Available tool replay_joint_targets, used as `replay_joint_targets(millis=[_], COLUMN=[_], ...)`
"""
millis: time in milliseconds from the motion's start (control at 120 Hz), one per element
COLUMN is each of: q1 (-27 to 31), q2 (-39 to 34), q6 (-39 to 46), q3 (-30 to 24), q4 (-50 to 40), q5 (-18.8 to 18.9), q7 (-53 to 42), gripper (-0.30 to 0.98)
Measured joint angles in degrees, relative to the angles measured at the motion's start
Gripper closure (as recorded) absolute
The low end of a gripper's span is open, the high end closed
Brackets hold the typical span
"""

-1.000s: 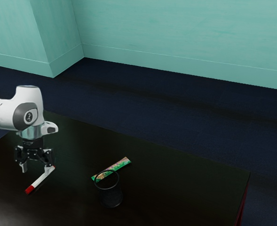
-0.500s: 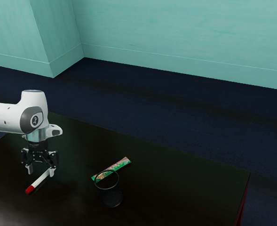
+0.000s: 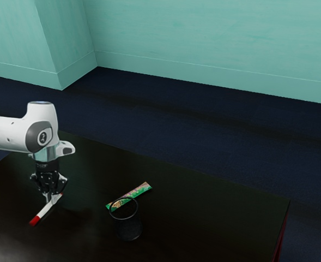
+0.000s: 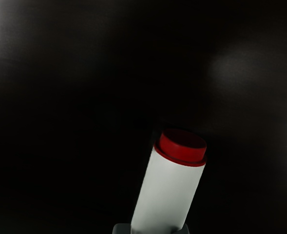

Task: Put the marker into the pen holder.

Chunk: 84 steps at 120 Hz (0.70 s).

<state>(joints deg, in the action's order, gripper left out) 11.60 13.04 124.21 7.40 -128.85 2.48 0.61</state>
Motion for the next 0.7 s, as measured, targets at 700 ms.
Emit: replay_joint_targets(millis=[700], q1=[0.25], q2=[-13.95], q6=[3.98], q3=[-7.69], q4=[-0.2], q5=[9.72], q7=[2.6], gripper=[0.79])
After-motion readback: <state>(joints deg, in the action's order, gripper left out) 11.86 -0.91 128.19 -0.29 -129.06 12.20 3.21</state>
